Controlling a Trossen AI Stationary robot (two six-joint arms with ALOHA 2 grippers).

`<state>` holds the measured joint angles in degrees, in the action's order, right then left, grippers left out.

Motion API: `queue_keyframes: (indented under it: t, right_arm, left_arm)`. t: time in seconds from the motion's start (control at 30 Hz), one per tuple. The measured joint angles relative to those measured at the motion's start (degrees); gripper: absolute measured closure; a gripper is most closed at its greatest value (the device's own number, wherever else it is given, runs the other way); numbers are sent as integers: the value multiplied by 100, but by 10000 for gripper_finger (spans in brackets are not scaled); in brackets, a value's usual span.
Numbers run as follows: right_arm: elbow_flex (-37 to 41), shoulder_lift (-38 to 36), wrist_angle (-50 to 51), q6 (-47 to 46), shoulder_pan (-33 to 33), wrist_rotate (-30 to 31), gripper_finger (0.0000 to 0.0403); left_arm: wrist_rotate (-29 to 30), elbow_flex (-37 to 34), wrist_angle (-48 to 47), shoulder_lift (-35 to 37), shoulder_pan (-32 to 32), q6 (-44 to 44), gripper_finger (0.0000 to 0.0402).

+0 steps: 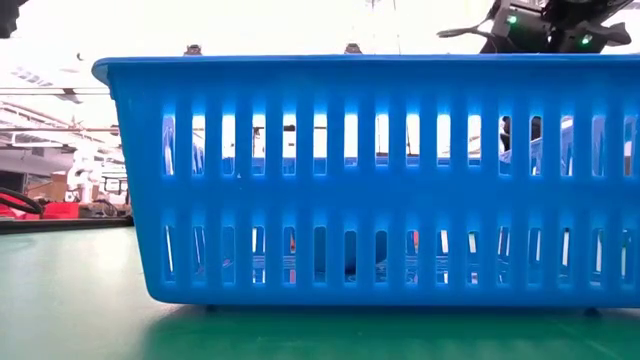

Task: Sort & place blocks by color
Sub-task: Put the bottom green block into the green bin, then put the top blue block into the blue bin

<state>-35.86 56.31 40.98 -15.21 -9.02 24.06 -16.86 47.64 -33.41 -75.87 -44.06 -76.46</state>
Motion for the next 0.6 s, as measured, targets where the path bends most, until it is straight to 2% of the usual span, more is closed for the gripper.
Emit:
queue_keyframes:
  t: [0.1,0.23,0.47,0.6]
  right_arm:
    - [-1,-1,-102,313,-46,8,28]
    - [-1,3,-97,256,-104,4,28]
    - [0,30,-111,-633,-152,-5,28]
    - [231,96,-718,-1562,-152,150,28]
  left_arm:
    - [-7,-38,85,8,-28,-366,241]
    - [-112,-46,92,8,-70,-477,219]
    - [-123,-46,454,8,-96,-482,201]
    - [-129,-46,968,8,-101,-260,200]
